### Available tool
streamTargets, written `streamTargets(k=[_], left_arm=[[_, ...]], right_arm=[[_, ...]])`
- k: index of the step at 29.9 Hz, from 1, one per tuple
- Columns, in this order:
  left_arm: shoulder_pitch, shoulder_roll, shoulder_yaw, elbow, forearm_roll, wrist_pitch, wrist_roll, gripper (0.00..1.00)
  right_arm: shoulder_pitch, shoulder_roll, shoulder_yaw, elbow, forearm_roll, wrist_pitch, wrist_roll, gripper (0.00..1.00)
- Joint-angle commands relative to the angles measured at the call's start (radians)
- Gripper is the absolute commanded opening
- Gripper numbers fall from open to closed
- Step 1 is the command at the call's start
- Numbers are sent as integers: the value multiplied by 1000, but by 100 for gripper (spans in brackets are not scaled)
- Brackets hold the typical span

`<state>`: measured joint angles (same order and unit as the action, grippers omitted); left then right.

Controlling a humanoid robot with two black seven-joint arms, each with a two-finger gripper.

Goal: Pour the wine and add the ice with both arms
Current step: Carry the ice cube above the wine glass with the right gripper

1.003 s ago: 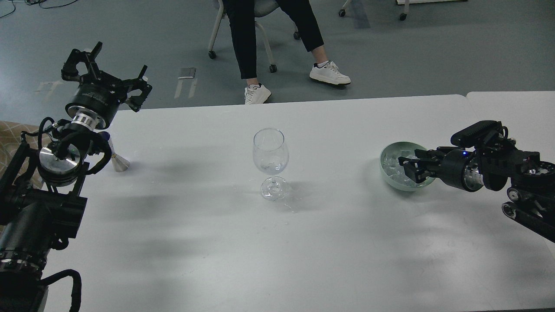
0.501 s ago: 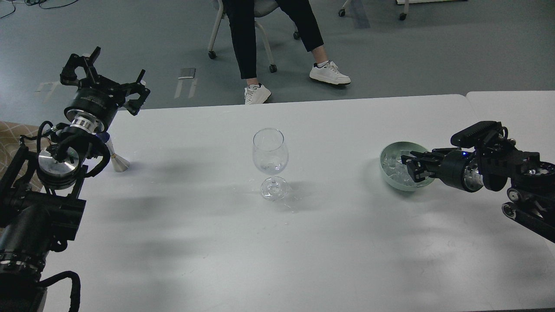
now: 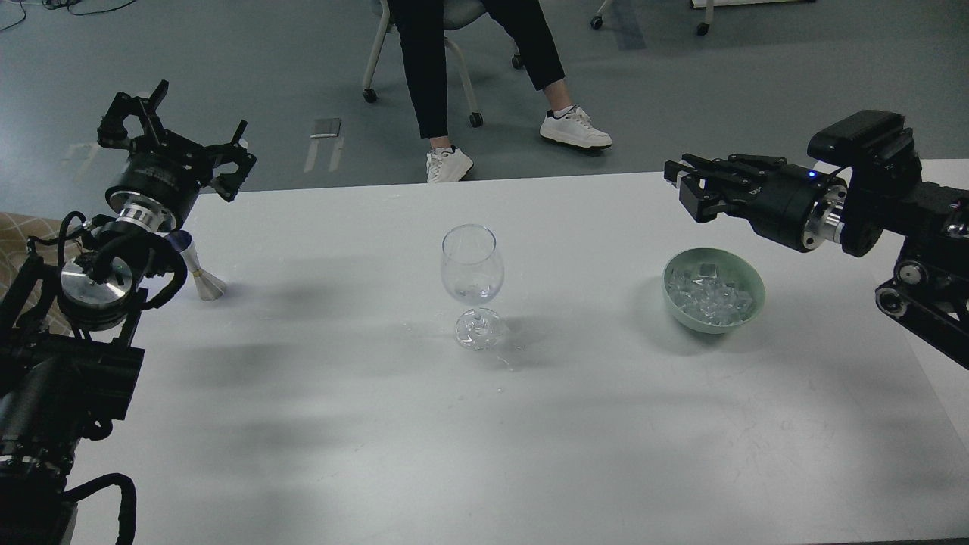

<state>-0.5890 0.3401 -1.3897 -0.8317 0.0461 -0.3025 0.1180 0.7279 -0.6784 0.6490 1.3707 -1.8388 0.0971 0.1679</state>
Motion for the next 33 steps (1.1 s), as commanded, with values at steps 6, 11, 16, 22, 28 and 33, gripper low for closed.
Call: streamTargets(k=[6,11,16,22,28,33], left_arm=[[0,3,-21,-1,0,0,3,98],[0,7,-25,-1,0,0,3,98],[0,7,-32,-1,0,0,3,98],[0,7,-32,-1,0,0,3,98],[3,7,-37,-1,-2,0,3,98],[9,7,-37,-1,-3,-1,3,98]], right_arm=[[1,186,26,97,-17,4,-5,0],[1,293,23,80,-76,4,-7,0],[13,399,21,24,-106,7,-7,0],[42,445,-29,-31,-112,7,-7,0],[42,467,-43,-73,-112,6,-5,0],[41,471,-43,-79,-112,6,-4,0]])
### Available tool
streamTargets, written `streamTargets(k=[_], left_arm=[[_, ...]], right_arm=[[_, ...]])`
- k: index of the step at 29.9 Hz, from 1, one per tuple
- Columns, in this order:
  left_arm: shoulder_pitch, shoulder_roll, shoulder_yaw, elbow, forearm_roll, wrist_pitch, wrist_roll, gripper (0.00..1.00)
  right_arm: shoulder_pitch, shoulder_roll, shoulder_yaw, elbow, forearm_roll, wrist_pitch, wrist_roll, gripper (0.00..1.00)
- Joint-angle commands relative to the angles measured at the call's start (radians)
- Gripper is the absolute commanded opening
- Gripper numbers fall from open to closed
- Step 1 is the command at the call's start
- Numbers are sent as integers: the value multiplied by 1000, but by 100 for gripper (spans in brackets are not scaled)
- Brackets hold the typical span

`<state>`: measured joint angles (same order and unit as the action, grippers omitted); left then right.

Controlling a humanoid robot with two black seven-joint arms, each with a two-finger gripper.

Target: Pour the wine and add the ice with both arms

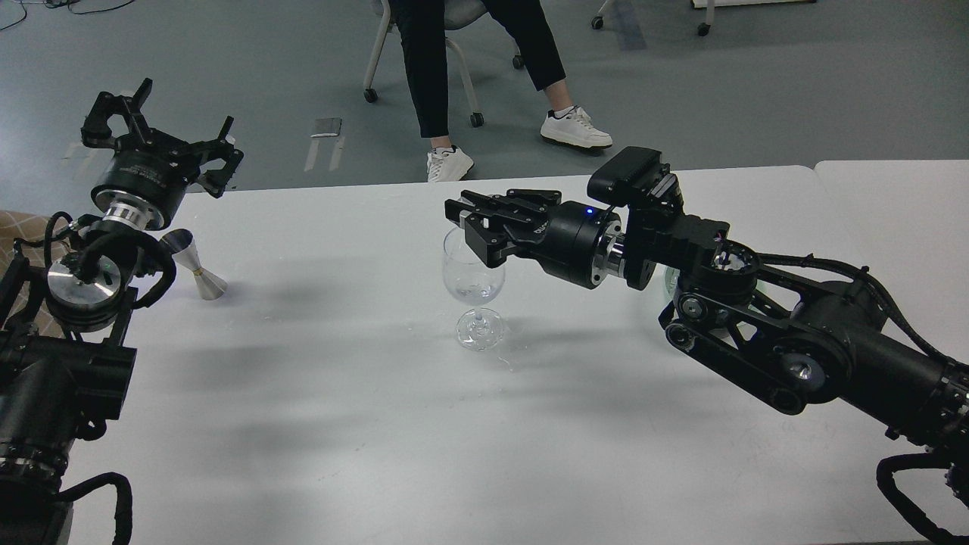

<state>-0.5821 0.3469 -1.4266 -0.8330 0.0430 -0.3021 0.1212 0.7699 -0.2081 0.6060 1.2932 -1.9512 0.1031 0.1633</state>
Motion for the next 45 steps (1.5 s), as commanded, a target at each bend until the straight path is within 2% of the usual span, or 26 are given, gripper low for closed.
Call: streamTargets(k=[1,3,4,5,9,11,23,26,27,29,30,35,38,42,45], left_arm=[[4,0,0,0,1,-5,0,98],[7,0,0,0,1,-17,0,98],[7,0,0,0,0,-20,0,98],[7,0,0,0,1,-20,0,98],[7,1,0,0,0,-20,0,98],[7,1,0,2,1,-22,2,98],[8,1,-2,0,0,-22,5,98],[7,1,-2,2,0,-22,3,98],[7,1,-2,0,0,-22,3,98],[7,1,-2,0,0,-22,2,98],[7,1,-2,0,1,-22,0,98],[7,1,-2,0,8,-22,2,98],[7,1,0,0,9,-20,2,98],[2,0,6,-1,9,-20,2,98],[-1,0,12,-1,11,-20,3,98]], right_arm=[[-1,1,0,-2,0,0,1,1],[-3,1,-5,2,2,0,1,8],[-1,-1,-12,3,0,0,1,16],[-1,-1,-14,5,2,0,2,20],[3,-4,-14,5,0,0,4,24],[6,-7,-14,9,0,0,7,31],[9,-8,-14,9,0,0,7,41],[9,-8,-14,9,0,0,8,48],[9,-7,-11,9,0,-2,8,54],[9,1,-3,9,2,-6,8,73],[11,3,9,9,3,-8,8,100],[32,4,50,2,18,-10,4,100],[29,53,127,-6,38,-13,4,100],[17,203,311,-81,153,-14,5,100],[11,208,365,-86,241,-11,5,100]])
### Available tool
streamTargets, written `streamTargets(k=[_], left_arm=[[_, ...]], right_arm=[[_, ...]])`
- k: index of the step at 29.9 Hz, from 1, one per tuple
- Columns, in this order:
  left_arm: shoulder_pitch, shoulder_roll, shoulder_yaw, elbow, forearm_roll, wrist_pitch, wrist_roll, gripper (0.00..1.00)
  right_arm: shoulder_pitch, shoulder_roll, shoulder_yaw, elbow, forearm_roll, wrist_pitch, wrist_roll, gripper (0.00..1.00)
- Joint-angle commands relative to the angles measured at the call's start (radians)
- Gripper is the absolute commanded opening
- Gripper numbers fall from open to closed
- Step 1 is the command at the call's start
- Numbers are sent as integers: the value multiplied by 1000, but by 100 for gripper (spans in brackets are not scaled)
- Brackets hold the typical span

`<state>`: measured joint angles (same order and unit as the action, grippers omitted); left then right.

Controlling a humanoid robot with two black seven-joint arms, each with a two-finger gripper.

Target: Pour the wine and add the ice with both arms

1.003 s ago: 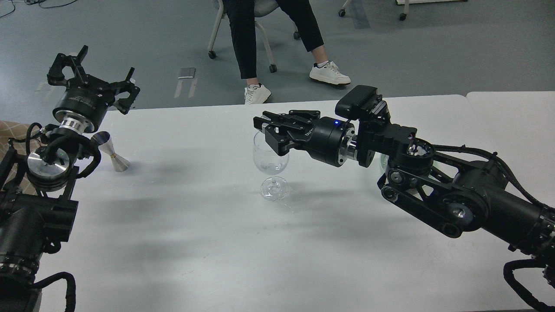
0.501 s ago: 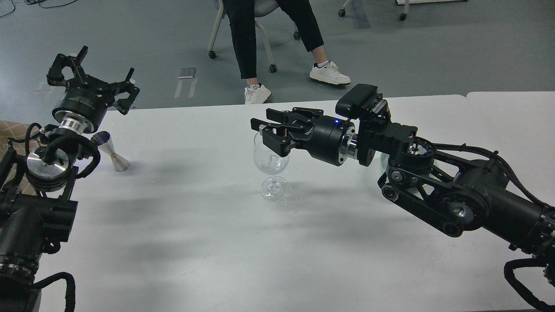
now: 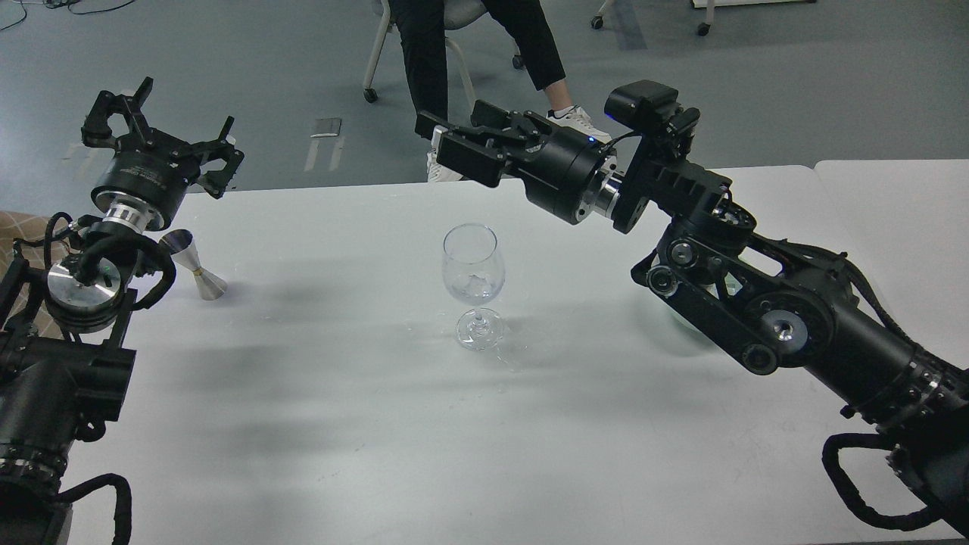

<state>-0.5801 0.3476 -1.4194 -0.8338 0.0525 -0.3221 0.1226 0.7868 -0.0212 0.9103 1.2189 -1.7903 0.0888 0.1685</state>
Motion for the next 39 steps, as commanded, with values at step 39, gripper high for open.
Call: streamTargets(k=[39], left_arm=[[-30,-13,7,-1,9,17,-14,98]], right_arm=[[193,21,472,-639,1353,-24,-18,100]])
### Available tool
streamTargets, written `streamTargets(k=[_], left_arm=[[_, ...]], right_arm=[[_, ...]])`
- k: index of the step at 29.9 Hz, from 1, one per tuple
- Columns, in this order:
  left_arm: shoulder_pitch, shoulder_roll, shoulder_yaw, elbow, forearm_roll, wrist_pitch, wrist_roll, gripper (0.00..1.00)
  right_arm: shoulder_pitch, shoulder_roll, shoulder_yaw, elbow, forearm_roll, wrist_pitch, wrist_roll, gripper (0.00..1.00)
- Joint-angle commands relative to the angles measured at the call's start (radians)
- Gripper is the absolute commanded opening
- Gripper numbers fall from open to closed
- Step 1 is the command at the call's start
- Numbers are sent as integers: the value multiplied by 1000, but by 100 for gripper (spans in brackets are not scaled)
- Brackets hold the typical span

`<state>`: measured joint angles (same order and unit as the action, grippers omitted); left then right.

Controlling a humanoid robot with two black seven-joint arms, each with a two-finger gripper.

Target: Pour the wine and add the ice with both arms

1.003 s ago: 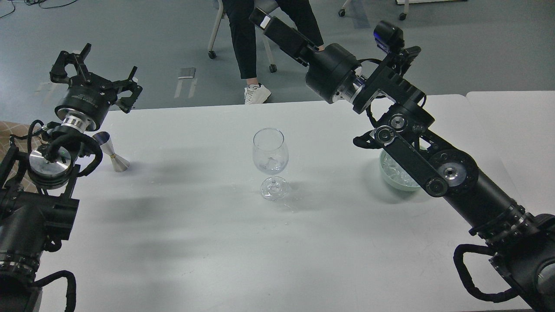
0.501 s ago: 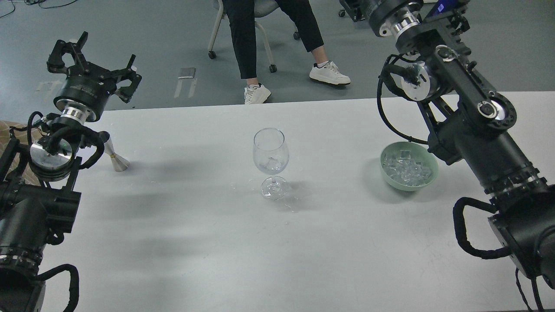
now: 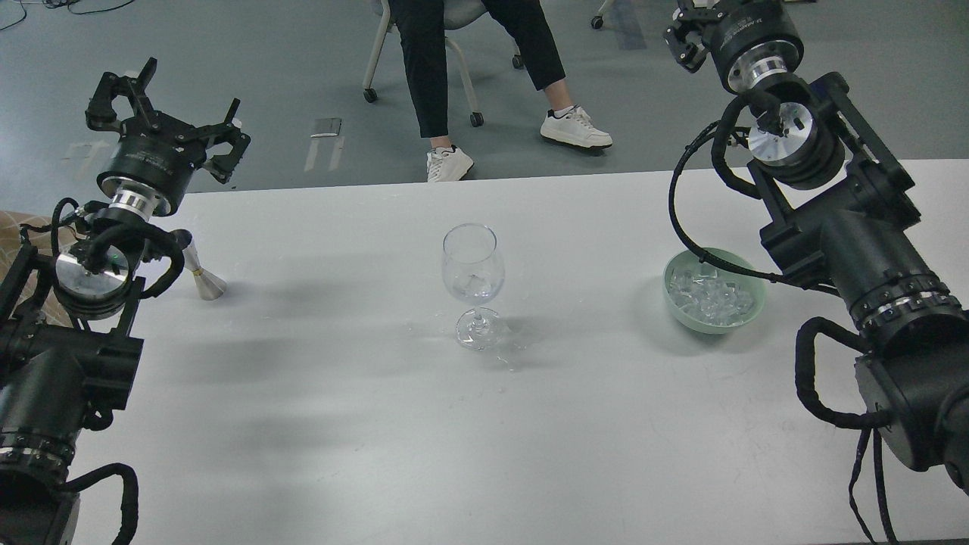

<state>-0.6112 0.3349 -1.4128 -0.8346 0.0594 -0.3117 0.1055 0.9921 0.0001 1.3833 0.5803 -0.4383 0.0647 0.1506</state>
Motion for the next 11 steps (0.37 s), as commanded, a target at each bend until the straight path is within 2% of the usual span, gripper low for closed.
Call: streamTargets(k=[1,3,11], left_arm=[[1,-1,0,0,2,5,3,98],[1,-2,-2,0,0,3,-7,98],[-1,-4,-2,0,0,3,-6,98]], right_arm=[[-23,0,-1,3,1,1,0,100],[-29,0,0,6,1,4,1,100],[-32,0,-1,18,1,27,14,100]])
